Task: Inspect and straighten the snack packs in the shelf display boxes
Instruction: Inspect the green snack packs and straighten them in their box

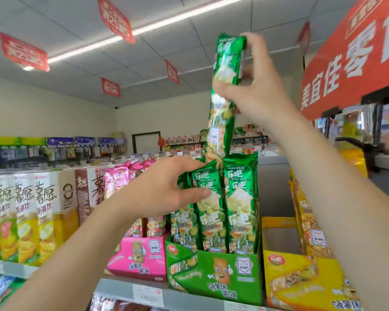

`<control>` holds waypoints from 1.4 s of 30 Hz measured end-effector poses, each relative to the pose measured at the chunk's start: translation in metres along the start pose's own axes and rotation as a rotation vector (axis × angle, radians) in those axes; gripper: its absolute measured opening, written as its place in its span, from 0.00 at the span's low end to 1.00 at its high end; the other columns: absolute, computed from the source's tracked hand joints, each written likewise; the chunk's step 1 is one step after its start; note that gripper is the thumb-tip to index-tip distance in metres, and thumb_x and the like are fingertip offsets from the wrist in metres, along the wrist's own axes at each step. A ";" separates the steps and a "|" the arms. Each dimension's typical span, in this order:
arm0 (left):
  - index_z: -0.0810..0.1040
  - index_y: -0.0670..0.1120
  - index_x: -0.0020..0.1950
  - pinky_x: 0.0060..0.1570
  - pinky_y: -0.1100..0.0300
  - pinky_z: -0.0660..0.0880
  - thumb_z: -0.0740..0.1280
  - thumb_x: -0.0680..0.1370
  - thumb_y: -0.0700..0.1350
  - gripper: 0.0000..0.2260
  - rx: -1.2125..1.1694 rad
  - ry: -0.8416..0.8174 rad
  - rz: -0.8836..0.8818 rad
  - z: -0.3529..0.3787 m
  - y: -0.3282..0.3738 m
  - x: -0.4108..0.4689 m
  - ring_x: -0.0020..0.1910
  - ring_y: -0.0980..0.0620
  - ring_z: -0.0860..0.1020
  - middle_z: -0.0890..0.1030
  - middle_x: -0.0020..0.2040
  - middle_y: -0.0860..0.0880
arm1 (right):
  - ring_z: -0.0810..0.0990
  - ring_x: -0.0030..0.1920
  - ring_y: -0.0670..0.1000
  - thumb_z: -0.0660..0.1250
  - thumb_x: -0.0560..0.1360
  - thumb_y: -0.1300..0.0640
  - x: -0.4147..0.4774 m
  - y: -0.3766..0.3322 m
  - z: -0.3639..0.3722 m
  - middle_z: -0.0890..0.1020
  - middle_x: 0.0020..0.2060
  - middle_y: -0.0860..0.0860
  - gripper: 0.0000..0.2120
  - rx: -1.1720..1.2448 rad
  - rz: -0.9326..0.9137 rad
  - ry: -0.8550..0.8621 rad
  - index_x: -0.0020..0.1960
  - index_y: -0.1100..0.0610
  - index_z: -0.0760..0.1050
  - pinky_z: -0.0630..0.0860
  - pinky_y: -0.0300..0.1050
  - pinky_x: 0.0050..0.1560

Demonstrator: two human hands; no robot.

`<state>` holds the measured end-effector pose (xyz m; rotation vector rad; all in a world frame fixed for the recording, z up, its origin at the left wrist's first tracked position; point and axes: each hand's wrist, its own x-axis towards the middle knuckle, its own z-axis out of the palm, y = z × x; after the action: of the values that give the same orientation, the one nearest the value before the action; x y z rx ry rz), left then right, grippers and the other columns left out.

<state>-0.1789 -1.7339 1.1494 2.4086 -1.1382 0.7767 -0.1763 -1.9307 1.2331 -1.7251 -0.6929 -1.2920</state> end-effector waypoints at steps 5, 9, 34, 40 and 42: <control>0.75 0.38 0.66 0.57 0.74 0.64 0.68 0.77 0.49 0.21 0.064 0.058 0.044 0.003 0.001 -0.004 0.57 0.55 0.70 0.75 0.60 0.51 | 0.74 0.31 0.42 0.73 0.69 0.54 -0.003 0.012 0.013 0.75 0.31 0.41 0.13 -0.048 0.079 -0.191 0.51 0.47 0.73 0.74 0.41 0.36; 0.78 0.41 0.59 0.48 0.60 0.76 0.64 0.78 0.52 0.17 -0.018 0.047 0.006 0.005 0.002 -0.005 0.48 0.55 0.74 0.76 0.48 0.55 | 0.75 0.28 0.42 0.76 0.65 0.51 -0.010 0.016 0.014 0.80 0.29 0.44 0.09 -0.172 0.105 -0.288 0.41 0.53 0.78 0.71 0.40 0.33; 0.78 0.43 0.44 0.31 0.62 0.63 0.58 0.79 0.59 0.21 0.041 0.062 -0.039 -0.004 0.007 -0.003 0.28 0.58 0.69 0.70 0.28 0.54 | 0.82 0.52 0.49 0.71 0.76 0.56 -0.036 0.008 -0.021 0.84 0.48 0.48 0.03 -0.364 0.211 -0.830 0.49 0.51 0.80 0.76 0.52 0.61; 0.76 0.49 0.40 0.32 0.58 0.62 0.61 0.80 0.55 0.14 -0.040 -0.002 -0.090 -0.008 0.013 -0.005 0.29 0.55 0.67 0.69 0.29 0.53 | 0.80 0.53 0.51 0.61 0.74 0.65 -0.031 -0.008 0.001 0.82 0.52 0.47 0.16 -0.650 0.194 -0.896 0.54 0.51 0.80 0.77 0.45 0.55; 0.76 0.52 0.39 0.32 0.57 0.62 0.59 0.76 0.56 0.12 -0.058 0.000 -0.085 -0.010 0.014 -0.007 0.30 0.53 0.69 0.71 0.29 0.53 | 0.80 0.51 0.52 0.64 0.75 0.61 -0.028 -0.011 0.010 0.83 0.52 0.49 0.13 -0.728 0.183 -0.912 0.57 0.53 0.81 0.78 0.45 0.52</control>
<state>-0.1967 -1.7333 1.1538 2.3918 -1.0369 0.7065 -0.1891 -1.9150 1.2088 -2.9531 -0.5390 -0.5849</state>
